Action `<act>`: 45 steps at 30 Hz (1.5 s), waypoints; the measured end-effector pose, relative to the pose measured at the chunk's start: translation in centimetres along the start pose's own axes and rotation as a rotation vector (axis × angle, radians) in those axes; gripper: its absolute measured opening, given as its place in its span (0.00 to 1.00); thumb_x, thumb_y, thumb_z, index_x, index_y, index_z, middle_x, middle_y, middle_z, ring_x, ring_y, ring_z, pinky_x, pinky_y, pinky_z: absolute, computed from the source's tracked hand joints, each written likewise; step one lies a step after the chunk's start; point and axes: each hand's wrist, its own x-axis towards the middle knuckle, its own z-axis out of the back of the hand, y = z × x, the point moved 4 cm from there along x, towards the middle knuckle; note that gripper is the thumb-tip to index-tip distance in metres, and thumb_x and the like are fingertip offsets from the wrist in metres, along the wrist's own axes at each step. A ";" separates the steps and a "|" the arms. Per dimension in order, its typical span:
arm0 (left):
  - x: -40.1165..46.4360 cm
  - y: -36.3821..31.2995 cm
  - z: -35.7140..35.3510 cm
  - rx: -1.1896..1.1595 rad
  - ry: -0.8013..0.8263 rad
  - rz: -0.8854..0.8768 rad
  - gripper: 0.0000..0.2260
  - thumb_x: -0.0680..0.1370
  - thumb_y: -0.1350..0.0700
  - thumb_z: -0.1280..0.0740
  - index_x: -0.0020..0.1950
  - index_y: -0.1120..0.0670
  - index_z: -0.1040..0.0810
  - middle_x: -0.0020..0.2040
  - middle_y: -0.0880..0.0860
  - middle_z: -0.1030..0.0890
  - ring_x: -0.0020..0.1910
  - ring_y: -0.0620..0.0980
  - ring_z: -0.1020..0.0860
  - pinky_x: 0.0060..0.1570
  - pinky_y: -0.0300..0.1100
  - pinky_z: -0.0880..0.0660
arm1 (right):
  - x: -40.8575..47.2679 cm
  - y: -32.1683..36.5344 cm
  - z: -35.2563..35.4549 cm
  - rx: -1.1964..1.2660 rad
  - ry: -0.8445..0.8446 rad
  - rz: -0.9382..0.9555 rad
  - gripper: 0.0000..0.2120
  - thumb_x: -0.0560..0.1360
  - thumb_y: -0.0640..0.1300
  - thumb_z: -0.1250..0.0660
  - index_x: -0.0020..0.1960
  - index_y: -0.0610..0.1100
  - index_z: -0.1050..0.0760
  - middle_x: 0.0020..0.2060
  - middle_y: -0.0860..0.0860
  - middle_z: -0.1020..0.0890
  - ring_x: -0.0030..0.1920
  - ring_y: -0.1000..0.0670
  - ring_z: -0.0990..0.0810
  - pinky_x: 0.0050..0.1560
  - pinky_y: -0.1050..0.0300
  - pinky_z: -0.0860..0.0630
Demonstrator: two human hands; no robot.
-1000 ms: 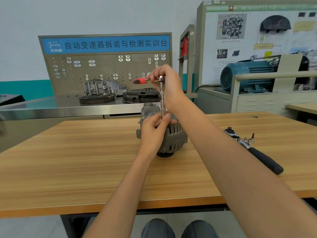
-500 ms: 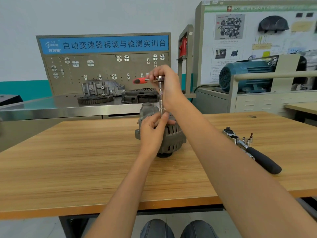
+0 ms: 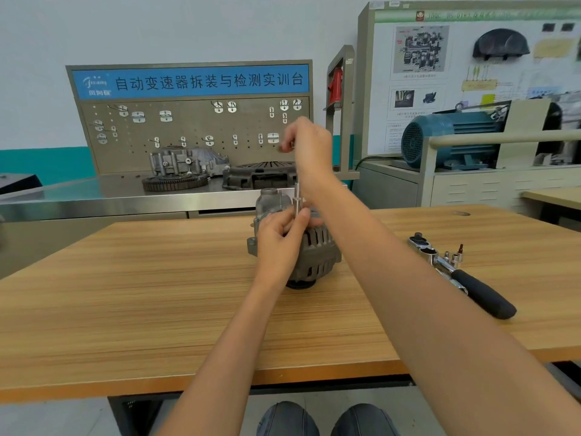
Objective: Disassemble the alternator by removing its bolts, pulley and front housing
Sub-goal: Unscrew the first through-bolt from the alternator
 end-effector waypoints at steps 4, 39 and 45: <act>0.1 -0.2 0.4 -0.024 0.125 0.068 0.08 0.80 0.56 0.38 0.53 0.45 0.21 0.42 0.42 0.15 0.52 0.40 0.20 0.62 0.48 0.29 | 0.2 -0.5 -0.3 0.485 0.242 -0.160 0.14 0.73 0.32 0.49 0.31 0.41 0.35 0.23 0.49 0.26 0.35 0.49 0.23 0.49 0.53 0.24; 0.8 -1.1 2.0 0.106 0.108 0.159 0.11 0.74 0.67 0.32 0.36 0.53 0.21 0.31 0.42 0.19 0.26 0.33 0.25 0.30 0.27 0.30 | -2.3 -0.2 -0.9 -1.084 -0.328 0.652 0.11 0.78 0.42 0.45 0.49 0.41 0.25 0.41 0.48 0.25 0.46 0.47 0.28 0.55 0.54 0.34; 1.0 -1.0 1.9 0.088 0.153 0.214 0.08 0.74 0.61 0.30 0.52 0.59 0.18 0.31 0.45 0.18 0.36 0.39 0.20 0.39 0.34 0.26 | -1.1 0.0 -0.4 -0.594 -0.095 0.433 0.13 0.77 0.39 0.43 0.41 0.36 0.23 0.41 0.46 0.23 0.46 0.48 0.26 0.49 0.54 0.32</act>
